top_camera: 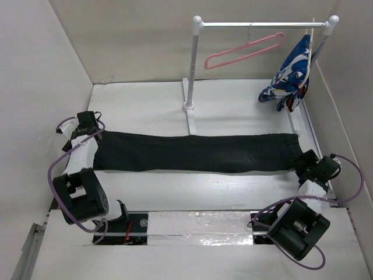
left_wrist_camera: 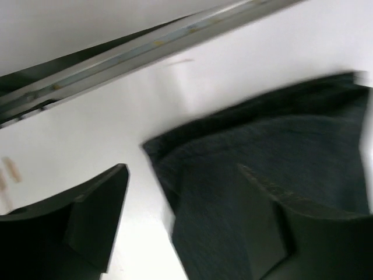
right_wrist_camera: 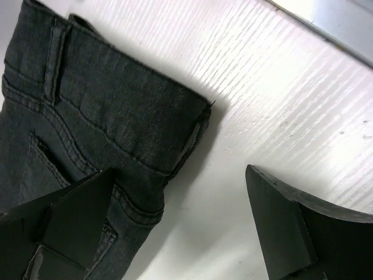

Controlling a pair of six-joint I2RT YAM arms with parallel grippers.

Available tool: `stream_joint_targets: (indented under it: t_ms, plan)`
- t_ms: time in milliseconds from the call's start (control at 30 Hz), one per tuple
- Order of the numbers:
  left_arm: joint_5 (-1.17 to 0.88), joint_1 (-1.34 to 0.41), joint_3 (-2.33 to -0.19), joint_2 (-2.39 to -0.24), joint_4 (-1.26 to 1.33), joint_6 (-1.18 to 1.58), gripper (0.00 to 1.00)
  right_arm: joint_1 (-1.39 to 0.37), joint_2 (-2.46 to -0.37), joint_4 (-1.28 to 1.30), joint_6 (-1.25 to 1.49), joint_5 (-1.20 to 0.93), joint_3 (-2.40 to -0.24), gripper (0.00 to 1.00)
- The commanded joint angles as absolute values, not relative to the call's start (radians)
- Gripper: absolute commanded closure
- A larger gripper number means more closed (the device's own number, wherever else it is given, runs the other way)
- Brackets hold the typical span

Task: Place the trousers on the hanger
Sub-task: Fold the trousers at the center of the board.

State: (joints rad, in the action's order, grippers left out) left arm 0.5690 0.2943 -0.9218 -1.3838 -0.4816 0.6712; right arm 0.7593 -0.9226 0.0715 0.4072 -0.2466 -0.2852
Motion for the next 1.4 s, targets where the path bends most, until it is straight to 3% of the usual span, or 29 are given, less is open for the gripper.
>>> stream_joint_targets:
  t_ms: [0,33,67,167,267,300,400,433,467,500,600,700,733,833,967,1100,1200,1367]
  plan:
    - [0.453,0.195,-0.951,-1.272,-0.393,0.631,0.34,0.784,-0.913,-0.006,0.42,-0.27,-0.288,0.0]
    - [0.422,0.161,-0.948,-1.229,-0.371,0.627,0.38,0.784,-0.919,-0.044,0.429,-0.273,-0.281,0.0]
    - [0.375,0.122,-0.946,-1.204,-0.33,0.623,0.53,0.784,-0.929,-0.082,0.443,-0.276,-0.278,0.0]
    - [0.283,-0.053,-0.934,-1.118,-0.254,0.649,0.85,0.775,-1.012,-0.191,0.488,-0.282,-0.281,0.02]
    - [0.212,-0.246,-0.894,-1.075,-0.169,0.704,1.0,0.735,-1.149,-0.256,0.508,-0.301,-0.324,0.11]
    - [0.21,-0.302,-0.881,-1.072,-0.146,0.71,1.0,0.723,-1.179,-0.264,0.509,-0.302,-0.354,0.14]
    - [0.247,-0.503,-0.832,-1.098,-0.085,0.736,1.0,0.713,-1.233,-0.322,0.529,-0.316,-0.357,0.55]
    - [0.247,-0.537,-0.803,-1.12,-0.069,0.748,1.0,0.713,-1.229,-0.34,0.525,-0.325,-0.345,0.85]
    - [0.242,-0.587,-0.783,-1.126,-0.03,0.75,1.0,0.697,-1.201,-0.35,0.514,-0.336,-0.342,0.97]
    - [0.244,-0.607,-0.761,-1.132,-0.009,0.75,1.0,0.646,-1.175,-0.344,0.491,-0.348,-0.336,1.0]
    - [0.252,-0.647,-0.664,-1.129,0.07,0.755,1.0,0.498,-0.953,-0.267,0.43,-0.321,-0.295,1.0]
    - [0.345,-0.754,-0.608,-1.112,0.078,0.753,1.0,0.219,-0.669,-0.138,0.436,-0.212,-0.261,1.0]
    - [0.407,-0.788,-0.6,-1.112,0.068,0.756,1.0,0.066,-0.607,-0.074,0.46,-0.136,-0.268,1.0]
    - [0.491,-0.888,-0.598,-1.147,0.052,0.801,1.0,-0.134,-0.453,0.03,0.5,0.062,-0.325,1.0]
    - [0.508,-0.897,-0.575,-1.227,0.058,0.844,1.0,-0.473,-0.481,0.148,0.466,0.283,-0.503,1.0]
    - [0.508,-0.91,-0.54,-1.266,0.06,0.88,1.0,-0.664,-0.592,0.254,0.403,0.507,-0.737,1.0]
    - [0.506,-0.955,-0.494,-1.246,0.106,0.91,1.0,-0.707,-0.632,0.262,0.306,0.597,-0.88,1.0]
    - [0.428,-1.006,-0.472,-1.317,0.239,0.934,1.0,-0.707,-0.664,0.299,0.19,0.509,-1.061,1.0]
